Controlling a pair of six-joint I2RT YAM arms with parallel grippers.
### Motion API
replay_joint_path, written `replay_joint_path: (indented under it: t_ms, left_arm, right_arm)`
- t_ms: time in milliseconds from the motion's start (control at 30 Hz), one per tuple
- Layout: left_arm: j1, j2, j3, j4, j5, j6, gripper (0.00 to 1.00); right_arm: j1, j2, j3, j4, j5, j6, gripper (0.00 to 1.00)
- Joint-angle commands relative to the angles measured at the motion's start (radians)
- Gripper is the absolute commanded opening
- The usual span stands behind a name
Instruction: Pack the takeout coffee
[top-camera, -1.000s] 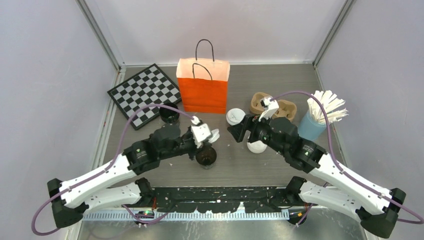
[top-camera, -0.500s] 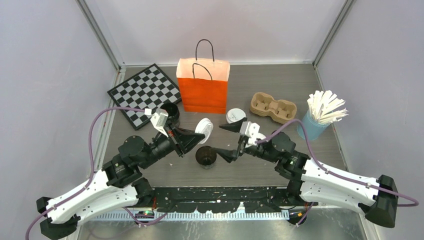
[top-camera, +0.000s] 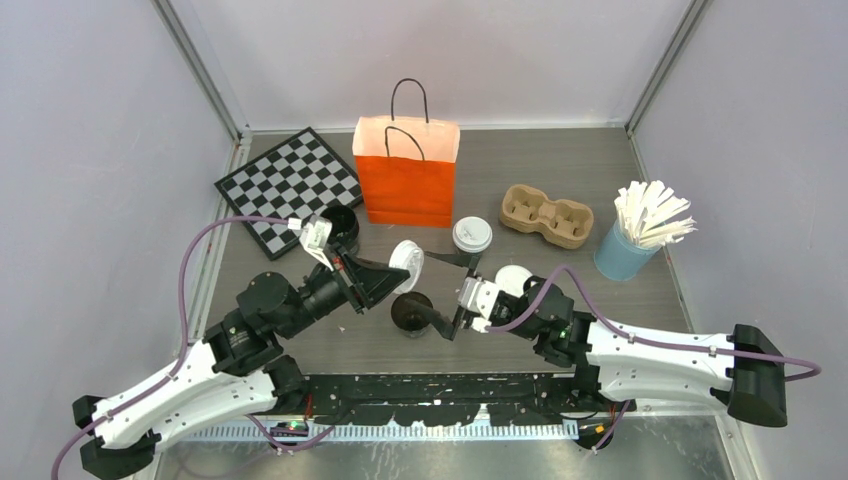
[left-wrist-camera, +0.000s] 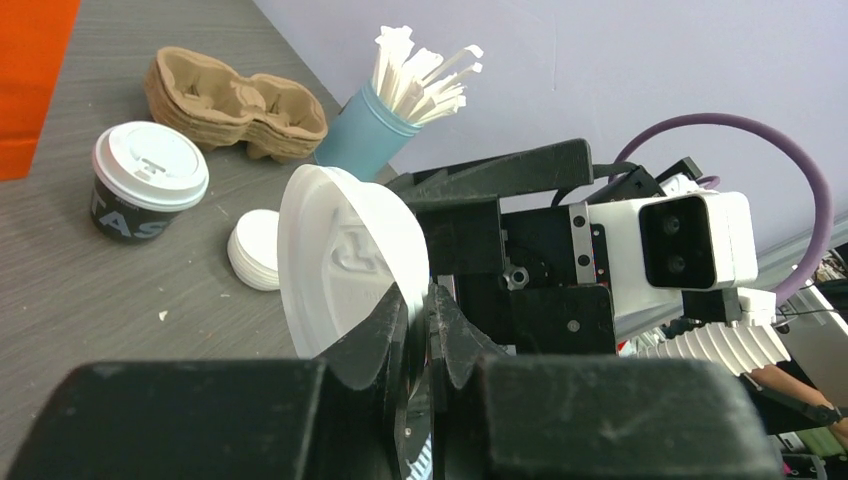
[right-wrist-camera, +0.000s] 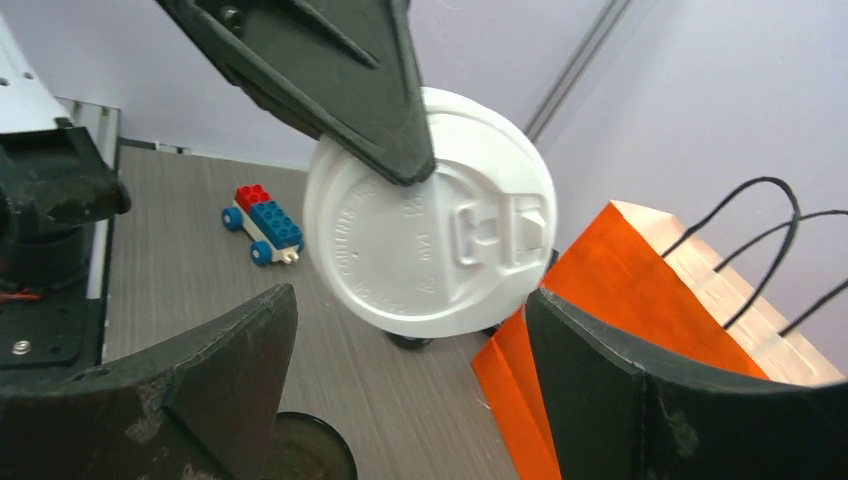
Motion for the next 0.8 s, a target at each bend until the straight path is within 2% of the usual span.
replay_joint_path:
  t_ms: [0, 233, 633, 767]
  left_arm:
    - [-0.001, -0.018, 0.005, -0.016, -0.01, -0.016, 0.1]
    - [-0.001, -0.019, 0.002, -0.018, -0.008, -0.016, 0.1]
    - [-0.001, 0.008, 0.002, -0.028, 0.018, -0.038, 0.11]
    - [-0.001, 0.009, 0.003, -0.038, 0.027, -0.038, 0.11]
  right_arm:
    - [0.007, -0.027, -0.014, 0.11, 0.086, -0.036, 0.89]
    - [0.007, -0.022, 0.004, 0.036, 0.05, -0.039, 0.91]
    - [0.007, 0.028, 0.01, 0.078, 0.011, -0.054, 0.92]
    - [0.006, 0.039, 0.009, 0.087, 0.014, -0.053, 0.89]
